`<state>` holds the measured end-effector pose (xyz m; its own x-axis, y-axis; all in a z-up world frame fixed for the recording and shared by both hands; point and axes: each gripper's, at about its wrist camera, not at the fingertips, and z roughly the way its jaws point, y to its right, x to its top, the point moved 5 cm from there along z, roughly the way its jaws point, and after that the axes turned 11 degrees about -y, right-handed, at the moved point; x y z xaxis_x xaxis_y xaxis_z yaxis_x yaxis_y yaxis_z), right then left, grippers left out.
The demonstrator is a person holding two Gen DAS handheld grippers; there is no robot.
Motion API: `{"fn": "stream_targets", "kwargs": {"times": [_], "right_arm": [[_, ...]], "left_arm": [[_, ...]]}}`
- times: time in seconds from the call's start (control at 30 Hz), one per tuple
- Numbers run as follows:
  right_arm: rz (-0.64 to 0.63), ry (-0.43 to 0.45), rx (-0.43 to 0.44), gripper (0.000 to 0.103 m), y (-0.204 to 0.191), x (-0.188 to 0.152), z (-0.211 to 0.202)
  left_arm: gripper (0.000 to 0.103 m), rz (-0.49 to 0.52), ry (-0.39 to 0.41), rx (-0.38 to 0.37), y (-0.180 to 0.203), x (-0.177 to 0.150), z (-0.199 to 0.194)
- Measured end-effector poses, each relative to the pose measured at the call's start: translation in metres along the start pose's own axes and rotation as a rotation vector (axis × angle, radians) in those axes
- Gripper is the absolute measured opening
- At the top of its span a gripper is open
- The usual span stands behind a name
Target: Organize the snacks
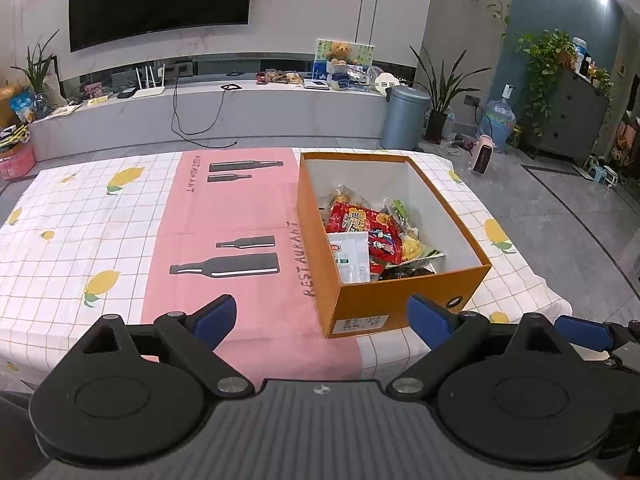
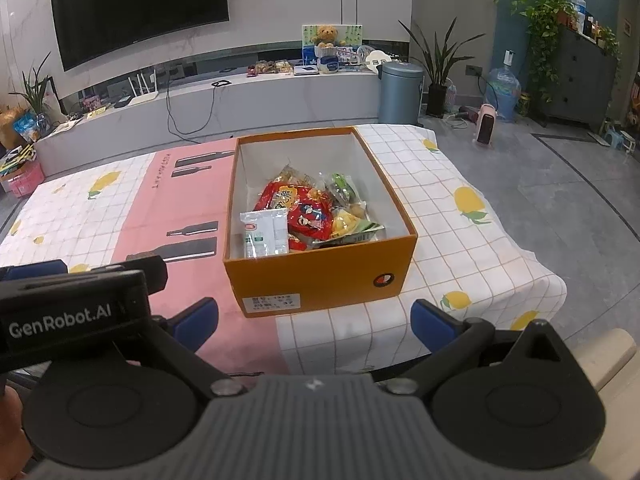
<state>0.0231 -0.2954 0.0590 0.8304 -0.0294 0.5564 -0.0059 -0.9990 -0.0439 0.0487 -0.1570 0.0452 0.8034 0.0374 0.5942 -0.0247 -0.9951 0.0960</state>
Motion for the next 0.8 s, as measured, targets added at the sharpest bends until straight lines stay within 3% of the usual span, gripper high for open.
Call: {"fn": "stream_targets", "kwargs": {"times": [0.8], "right_arm": [[-0.023,-0.006,-0.035,0.100,-0.0071,-0.0029,0.0043]], "left_arm": [[0.103,-0.018,-0.019,0.017,-0.0007,-0.0022,0.0049]]}}
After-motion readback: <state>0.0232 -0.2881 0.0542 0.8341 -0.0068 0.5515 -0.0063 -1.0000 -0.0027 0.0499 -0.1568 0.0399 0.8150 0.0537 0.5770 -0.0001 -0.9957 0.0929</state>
